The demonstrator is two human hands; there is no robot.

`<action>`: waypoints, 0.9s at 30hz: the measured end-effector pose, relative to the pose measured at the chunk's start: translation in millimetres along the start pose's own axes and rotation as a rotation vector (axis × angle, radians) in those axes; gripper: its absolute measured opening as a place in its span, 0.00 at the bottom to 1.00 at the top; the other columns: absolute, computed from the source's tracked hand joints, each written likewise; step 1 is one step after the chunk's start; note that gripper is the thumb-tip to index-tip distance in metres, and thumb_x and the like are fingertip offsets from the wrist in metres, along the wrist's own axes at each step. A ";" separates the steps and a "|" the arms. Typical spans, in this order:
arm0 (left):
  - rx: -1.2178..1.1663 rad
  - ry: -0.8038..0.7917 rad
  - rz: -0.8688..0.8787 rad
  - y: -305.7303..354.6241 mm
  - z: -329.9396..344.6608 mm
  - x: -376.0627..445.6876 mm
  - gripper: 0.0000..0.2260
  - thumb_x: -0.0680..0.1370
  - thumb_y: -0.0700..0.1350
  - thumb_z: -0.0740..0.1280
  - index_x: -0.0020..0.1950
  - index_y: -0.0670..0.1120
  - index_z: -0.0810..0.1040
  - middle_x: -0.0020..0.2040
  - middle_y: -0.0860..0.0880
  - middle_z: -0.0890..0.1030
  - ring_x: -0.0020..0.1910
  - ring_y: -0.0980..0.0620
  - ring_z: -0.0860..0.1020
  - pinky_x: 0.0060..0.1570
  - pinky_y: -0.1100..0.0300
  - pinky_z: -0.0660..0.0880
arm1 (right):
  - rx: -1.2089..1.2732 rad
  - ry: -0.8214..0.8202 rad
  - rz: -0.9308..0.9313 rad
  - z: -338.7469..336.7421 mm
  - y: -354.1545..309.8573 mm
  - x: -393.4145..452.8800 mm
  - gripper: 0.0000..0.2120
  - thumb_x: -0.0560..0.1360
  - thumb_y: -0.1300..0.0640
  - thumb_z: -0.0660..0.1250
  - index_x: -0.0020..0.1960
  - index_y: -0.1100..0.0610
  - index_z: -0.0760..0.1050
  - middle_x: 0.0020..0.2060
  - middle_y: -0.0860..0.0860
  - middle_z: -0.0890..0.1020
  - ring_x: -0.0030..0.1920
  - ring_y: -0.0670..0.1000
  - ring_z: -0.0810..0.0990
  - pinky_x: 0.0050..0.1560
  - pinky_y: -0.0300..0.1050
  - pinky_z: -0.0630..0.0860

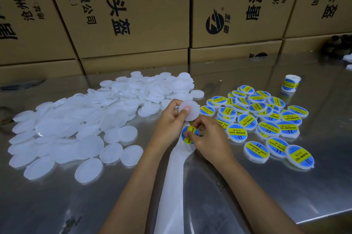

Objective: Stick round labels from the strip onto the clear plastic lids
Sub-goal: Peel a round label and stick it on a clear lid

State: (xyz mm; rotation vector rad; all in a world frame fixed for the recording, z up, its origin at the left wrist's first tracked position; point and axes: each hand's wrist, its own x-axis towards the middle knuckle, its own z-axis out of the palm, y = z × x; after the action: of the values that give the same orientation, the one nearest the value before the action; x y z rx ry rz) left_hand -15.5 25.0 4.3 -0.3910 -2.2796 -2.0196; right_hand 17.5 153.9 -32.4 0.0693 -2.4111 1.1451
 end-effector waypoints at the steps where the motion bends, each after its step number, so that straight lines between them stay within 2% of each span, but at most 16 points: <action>1: 0.027 0.003 -0.005 -1.4 -0.4 0.4 0.05 0.84 0.45 0.63 0.49 0.53 0.74 0.47 0.47 0.83 0.49 0.48 0.82 0.51 0.52 0.79 | -0.001 -0.002 -0.012 -0.3 -0.5 -0.1 0.13 0.68 0.52 0.78 0.40 0.50 0.72 0.38 0.42 0.76 0.44 0.42 0.71 0.41 0.34 0.66; 3: 0.049 0.011 -0.025 -4.2 -1.8 0.7 0.03 0.84 0.46 0.62 0.52 0.51 0.74 0.50 0.45 0.83 0.52 0.46 0.82 0.51 0.53 0.80 | 0.017 -0.009 -0.027 -1.7 -2.8 -0.5 0.12 0.69 0.54 0.77 0.40 0.51 0.73 0.39 0.43 0.76 0.43 0.43 0.71 0.42 0.34 0.67; 6: 0.042 0.032 -0.060 -5.5 -4.2 1.0 0.03 0.84 0.44 0.62 0.54 0.46 0.74 0.49 0.45 0.83 0.50 0.47 0.83 0.53 0.52 0.80 | 0.137 -0.038 0.014 -6.1 -8.5 -0.8 0.09 0.71 0.58 0.75 0.39 0.52 0.75 0.38 0.43 0.78 0.42 0.44 0.74 0.43 0.34 0.69; 8: 0.017 0.047 -0.083 -4.1 -5.2 1.0 0.03 0.84 0.43 0.61 0.54 0.45 0.74 0.51 0.43 0.83 0.52 0.45 0.83 0.55 0.51 0.80 | 0.269 -0.086 0.077 -9.4 -13.8 -0.8 0.08 0.71 0.63 0.73 0.39 0.54 0.76 0.36 0.43 0.78 0.39 0.45 0.75 0.43 0.36 0.72; 11: 0.006 0.084 -0.115 -4.0 -6.4 1.2 0.07 0.84 0.43 0.61 0.58 0.41 0.75 0.55 0.39 0.82 0.54 0.43 0.82 0.57 0.48 0.79 | 0.525 -0.117 0.207 -15.6 -20.2 0.6 0.10 0.71 0.70 0.68 0.38 0.57 0.74 0.34 0.49 0.77 0.36 0.48 0.73 0.39 0.38 0.72; 15: -0.051 0.117 -0.152 -2.4 -7.8 1.2 0.07 0.83 0.43 0.63 0.57 0.43 0.79 0.54 0.42 0.83 0.51 0.46 0.81 0.53 0.53 0.79 | 0.802 -0.080 0.335 -28.7 -21.2 4.5 0.11 0.73 0.70 0.66 0.38 0.55 0.72 0.34 0.53 0.78 0.40 0.53 0.76 0.45 0.46 0.72; 17: -0.087 0.139 -0.149 0.9 -8.0 2.5 0.08 0.82 0.42 0.63 0.53 0.48 0.82 0.54 0.45 0.83 0.52 0.47 0.81 0.47 0.60 0.80 | 0.915 -0.079 0.336 -33.7 -21.2 6.7 0.10 0.74 0.71 0.66 0.41 0.56 0.72 0.36 0.53 0.81 0.40 0.52 0.79 0.46 0.47 0.75; 20: -0.177 0.160 -0.133 8.4 -7.9 2.7 0.13 0.81 0.40 0.63 0.49 0.55 0.83 0.50 0.50 0.84 0.47 0.49 0.81 0.37 0.66 0.77 | 0.971 -0.065 0.313 -38.3 -25.1 14.6 0.09 0.73 0.70 0.68 0.44 0.59 0.72 0.38 0.54 0.82 0.41 0.52 0.81 0.46 0.46 0.77; 22: -0.250 0.115 -0.114 11.1 -8.1 2.0 0.14 0.82 0.39 0.62 0.54 0.56 0.83 0.54 0.46 0.85 0.47 0.47 0.83 0.40 0.62 0.80 | 0.957 -0.069 0.279 -38.8 -32.1 23.4 0.09 0.73 0.70 0.70 0.45 0.59 0.72 0.40 0.55 0.83 0.42 0.52 0.82 0.47 0.46 0.79; 24: -0.372 0.050 -0.101 13.7 -9.6 0.7 0.15 0.83 0.39 0.62 0.61 0.56 0.81 0.56 0.44 0.85 0.50 0.46 0.85 0.47 0.58 0.82 | 0.918 -0.086 0.247 -36.4 -40.6 31.7 0.10 0.73 0.69 0.71 0.47 0.58 0.72 0.40 0.54 0.84 0.41 0.51 0.83 0.43 0.43 0.80; 27: -0.529 -0.019 -0.114 16.8 -12.7 0.9 0.15 0.84 0.39 0.61 0.66 0.53 0.77 0.56 0.42 0.85 0.53 0.45 0.85 0.50 0.58 0.81 | 0.890 -0.069 0.215 -28.8 -49.3 39.9 0.11 0.72 0.70 0.71 0.47 0.58 0.72 0.38 0.51 0.84 0.39 0.47 0.83 0.39 0.38 0.79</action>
State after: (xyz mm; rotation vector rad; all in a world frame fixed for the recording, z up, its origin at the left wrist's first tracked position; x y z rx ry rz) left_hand -13.9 14.4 22.4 -0.3110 -1.7792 -2.6755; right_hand 5.0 149.3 35.9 0.1331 -1.8013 2.2546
